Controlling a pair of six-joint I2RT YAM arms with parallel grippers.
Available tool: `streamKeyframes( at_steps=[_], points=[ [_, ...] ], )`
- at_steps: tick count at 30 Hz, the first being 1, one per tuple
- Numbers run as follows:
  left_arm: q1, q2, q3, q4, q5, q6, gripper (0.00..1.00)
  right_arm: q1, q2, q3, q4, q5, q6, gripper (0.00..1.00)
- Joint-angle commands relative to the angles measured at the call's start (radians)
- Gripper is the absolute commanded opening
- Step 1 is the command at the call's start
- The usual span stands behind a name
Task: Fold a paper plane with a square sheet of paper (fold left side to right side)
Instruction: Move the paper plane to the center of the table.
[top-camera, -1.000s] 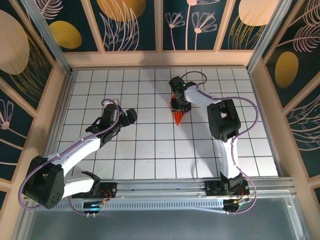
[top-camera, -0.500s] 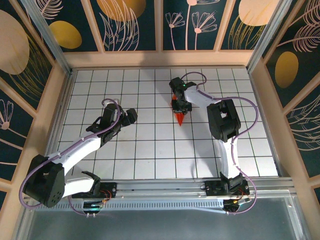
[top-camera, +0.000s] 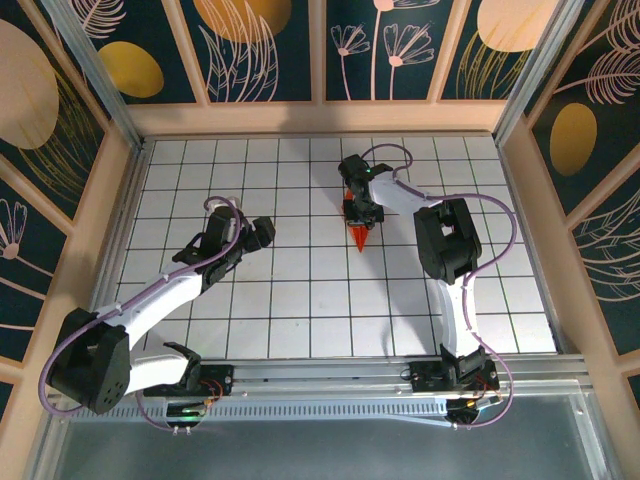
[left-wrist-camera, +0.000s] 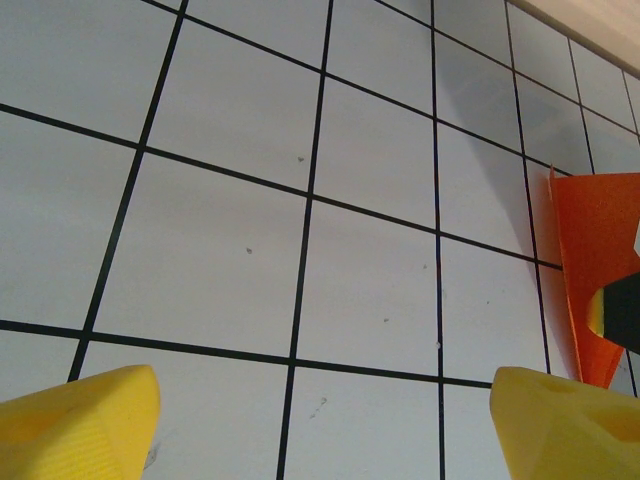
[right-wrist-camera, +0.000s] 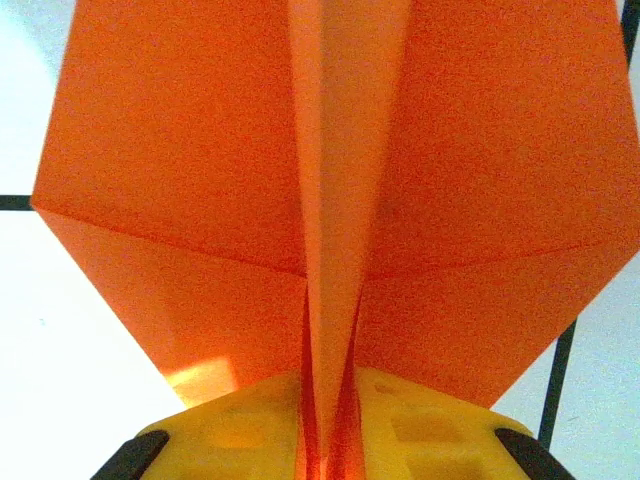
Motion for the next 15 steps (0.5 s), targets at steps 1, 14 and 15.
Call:
streamKeyframes(
  at_steps=[1, 14, 15],
  points=[
    [0.007, 0.004, 0.025, -0.011, 0.003, 0.014, 0.86, 0.008, -0.039, -0.024, -0.024, 0.012, -0.029, 0.19],
    [0.007, -0.003, 0.02, -0.019, -0.004, 0.015, 0.85, 0.002, -0.018, -0.047, 0.011, -0.01, -0.037, 0.33],
    [0.007, -0.003, 0.021, -0.02, -0.005, 0.016, 0.86, 0.002, -0.018, -0.048, 0.013, -0.01, -0.04, 0.33]
  ],
)
